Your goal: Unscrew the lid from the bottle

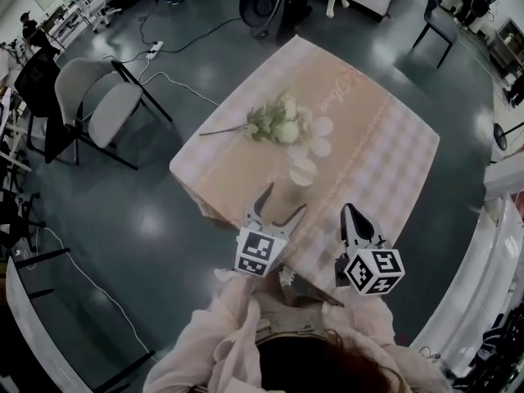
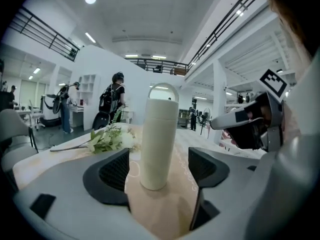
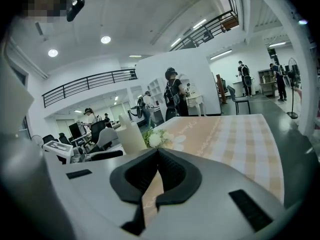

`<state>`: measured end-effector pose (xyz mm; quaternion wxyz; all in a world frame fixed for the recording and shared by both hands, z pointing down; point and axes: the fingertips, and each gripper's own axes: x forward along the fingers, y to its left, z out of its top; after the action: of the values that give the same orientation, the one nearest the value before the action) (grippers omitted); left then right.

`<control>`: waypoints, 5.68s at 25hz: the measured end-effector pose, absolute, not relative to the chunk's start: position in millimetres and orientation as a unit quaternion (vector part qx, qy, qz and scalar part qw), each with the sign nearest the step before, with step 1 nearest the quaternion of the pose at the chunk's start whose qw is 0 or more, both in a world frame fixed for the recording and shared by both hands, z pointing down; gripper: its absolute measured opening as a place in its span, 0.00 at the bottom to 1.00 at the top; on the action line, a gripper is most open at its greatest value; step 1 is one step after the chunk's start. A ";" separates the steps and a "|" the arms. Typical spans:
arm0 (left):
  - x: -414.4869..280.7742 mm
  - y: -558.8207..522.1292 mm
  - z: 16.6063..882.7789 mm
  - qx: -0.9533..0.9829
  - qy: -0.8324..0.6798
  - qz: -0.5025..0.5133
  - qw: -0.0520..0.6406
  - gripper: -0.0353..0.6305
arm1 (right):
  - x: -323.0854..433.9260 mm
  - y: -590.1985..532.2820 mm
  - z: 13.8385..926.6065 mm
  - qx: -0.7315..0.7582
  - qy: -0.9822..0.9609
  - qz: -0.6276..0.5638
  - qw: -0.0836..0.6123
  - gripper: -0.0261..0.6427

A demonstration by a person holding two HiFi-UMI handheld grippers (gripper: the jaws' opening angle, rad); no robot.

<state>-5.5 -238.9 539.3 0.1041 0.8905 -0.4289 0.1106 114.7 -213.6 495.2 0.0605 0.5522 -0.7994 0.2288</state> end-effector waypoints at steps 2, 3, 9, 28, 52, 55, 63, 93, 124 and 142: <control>3.7 -247.5 544.4 0.894 -0.423 0.112 0.093 0.60 | 116.8 -217.2 499.2 0.560 -0.793 0.233 0.061 0.06; 7.7 -252.0 547.5 0.896 -0.421 0.112 0.090 0.60 | 117.5 -219.1 501.4 0.563 -0.790 0.235 0.061 0.06; 18.3 -280.1 567.5 0.893 -0.428 0.122 0.072 0.60 | 117.6 -226.8 517.7 0.575 -0.777 0.246 0.072 0.06; 32.6 -291.4 574.1 0.899 -0.399 0.157 0.086 0.53 | 120.9 -221.8 519.2 0.588 -0.767 0.245 0.077 0.06; 29.2 -194.7 504.0 0.918 -0.332 0.187 0.111 0.53 | 90.0 -178.2 397.3 0.433 -0.884 0.174 -0.034 0.10; 33.1 -181.4 490.7 0.923 -0.318 0.186 0.110 0.53 | 79.0 -167.8 375.2 0.390 -0.905 0.164 -0.052 0.24; 50.5 -150.0 471.9 0.938 -0.252 0.226 0.078 0.53 | 43.8 -140.6 357.1 0.272 -0.951 0.140 -0.038 0.54; 81.4 -98.7 475.6 0.961 -0.038 0.265 0.070 0.53 | 62.7 -114.3 365.8 0.127 -0.986 0.091 -0.050 0.46; 59.1 -121.7 490.9 0.939 -0.139 0.306 0.072 0.53 | 51.8 -131.8 368.1 0.221 -0.969 0.095 -0.049 0.44; 66.5 -131.1 485.4 0.947 -0.163 0.264 0.082 0.53 | 54.6 -138.4 372.1 0.259 -0.958 0.113 -0.058 0.51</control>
<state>66.5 -131.1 485.4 0.0825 0.9469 -0.1632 0.2644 54.6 -138.4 372.1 -0.0578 0.2589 -0.9576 0.1128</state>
